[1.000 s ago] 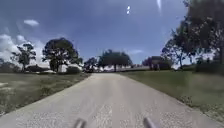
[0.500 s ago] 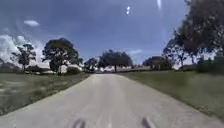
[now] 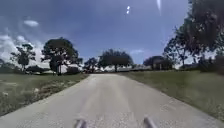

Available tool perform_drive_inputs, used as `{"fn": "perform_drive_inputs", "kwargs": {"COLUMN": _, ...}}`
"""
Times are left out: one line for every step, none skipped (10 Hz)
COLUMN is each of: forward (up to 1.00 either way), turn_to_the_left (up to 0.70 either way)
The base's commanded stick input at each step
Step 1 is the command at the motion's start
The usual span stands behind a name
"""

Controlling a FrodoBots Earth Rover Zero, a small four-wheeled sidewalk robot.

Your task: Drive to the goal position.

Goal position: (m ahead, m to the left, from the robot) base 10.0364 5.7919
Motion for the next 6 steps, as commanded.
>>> {"fn": "perform_drive_inputs", "kwargs": {"forward": 0.7, "turn_to_the_left": 0.0}}
{"fn": "perform_drive_inputs", "kwargs": {"forward": 0.7, "turn_to_the_left": 0.0}}
{"fn": "perform_drive_inputs", "kwargs": {"forward": 0.7, "turn_to_the_left": 0.0}}
{"fn": "perform_drive_inputs", "kwargs": {"forward": 0.7, "turn_to_the_left": 0.0}}
{"fn": "perform_drive_inputs", "kwargs": {"forward": 0.7, "turn_to_the_left": 0.0}}
{"fn": "perform_drive_inputs", "kwargs": {"forward": 0.7, "turn_to_the_left": 0.0}}
